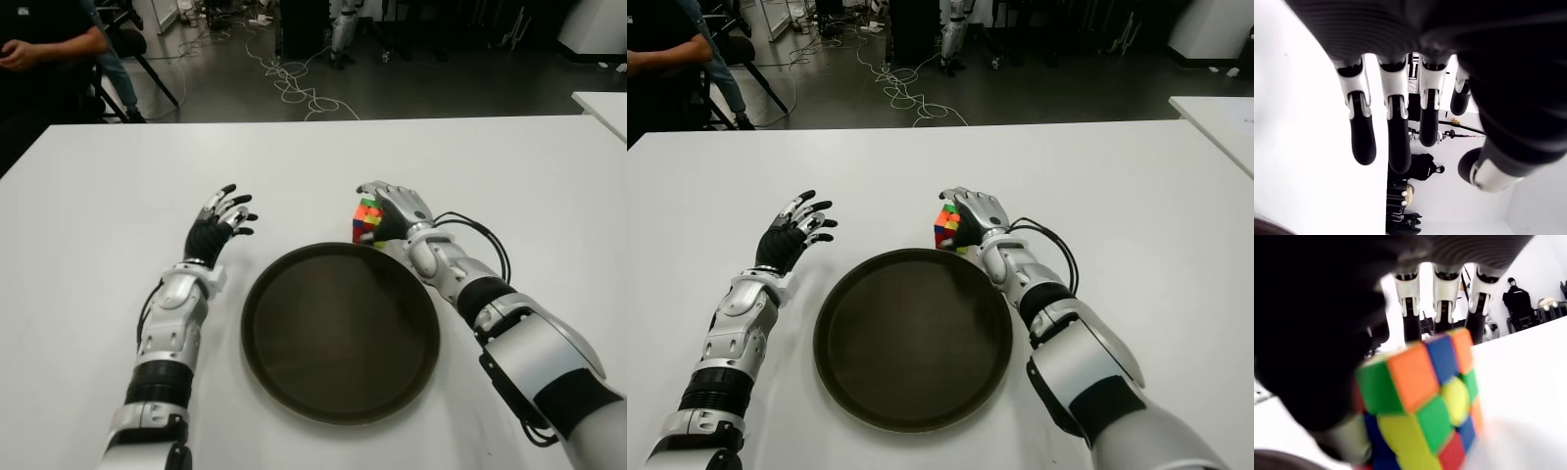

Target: Pick up the Rubik's Cube and put it in the plate

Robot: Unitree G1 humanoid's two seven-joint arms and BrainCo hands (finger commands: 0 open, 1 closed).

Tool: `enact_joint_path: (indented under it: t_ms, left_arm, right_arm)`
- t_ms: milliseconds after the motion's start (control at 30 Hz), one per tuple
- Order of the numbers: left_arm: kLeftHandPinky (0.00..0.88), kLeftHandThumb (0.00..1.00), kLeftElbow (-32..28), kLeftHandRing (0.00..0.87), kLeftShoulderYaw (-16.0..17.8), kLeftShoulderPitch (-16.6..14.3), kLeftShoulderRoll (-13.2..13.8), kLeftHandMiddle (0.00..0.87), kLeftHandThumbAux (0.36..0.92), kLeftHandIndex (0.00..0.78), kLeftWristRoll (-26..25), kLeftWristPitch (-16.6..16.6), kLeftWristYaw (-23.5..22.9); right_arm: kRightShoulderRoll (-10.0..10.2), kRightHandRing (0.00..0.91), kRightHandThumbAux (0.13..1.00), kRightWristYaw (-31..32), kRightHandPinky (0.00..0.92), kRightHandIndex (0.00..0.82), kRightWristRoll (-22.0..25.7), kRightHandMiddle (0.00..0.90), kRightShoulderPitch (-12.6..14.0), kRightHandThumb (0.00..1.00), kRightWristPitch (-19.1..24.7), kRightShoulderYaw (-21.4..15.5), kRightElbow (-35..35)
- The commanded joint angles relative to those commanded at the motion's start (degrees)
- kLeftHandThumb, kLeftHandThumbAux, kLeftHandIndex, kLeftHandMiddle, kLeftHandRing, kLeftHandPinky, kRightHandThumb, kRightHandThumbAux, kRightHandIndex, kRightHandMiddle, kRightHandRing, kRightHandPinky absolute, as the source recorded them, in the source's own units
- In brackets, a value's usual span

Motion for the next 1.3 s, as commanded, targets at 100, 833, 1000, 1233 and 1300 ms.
enact_joint_path:
  t_ms: [100,833,1000,1233,1300]
  left_arm:
    - [0.422,0.659,-0.1,0.349,0.0,0.1,0.0,0.233,0.668,0.097,0.0,0.1,0.0]
    - [0.42,0.667,-0.3,0.354,-0.1,0.3,-0.2,0.251,0.662,0.101,0.0,-0.5,0.1]
    - [0.422,0.665,-0.3,0.35,-0.1,0.3,-0.1,0.244,0.666,0.101,0.1,-0.5,0.0]
    - [0.43,0.696,-0.4,0.366,-0.2,0.3,0.0,0.239,0.679,0.097,0.1,-0.4,-0.1]
    - [0.427,0.696,-0.4,0.363,-0.2,0.3,0.0,0.238,0.678,0.096,0.1,-0.4,-0.1]
  right_arm:
    - [0.1,0.402,0.744,-0.5,0.462,0.403,0.2,0.367,0.0,0.676,0.3,-0.1,0.0]
    - [0.6,0.423,0.738,-0.9,0.47,0.408,1.4,0.392,-0.1,0.698,1.2,-2.0,-0.4]
    - [0.7,0.399,0.737,-1.0,0.454,0.407,1.6,0.365,-0.1,0.698,1.2,-2.2,-0.4]
    - [0.7,0.388,0.735,-1.2,0.453,0.409,1.6,0.352,-0.1,0.701,1.1,-2.2,-0.4]
    - [0.7,0.384,0.735,-1.3,0.446,0.409,1.6,0.352,-0.1,0.702,1.1,-2.2,-0.4]
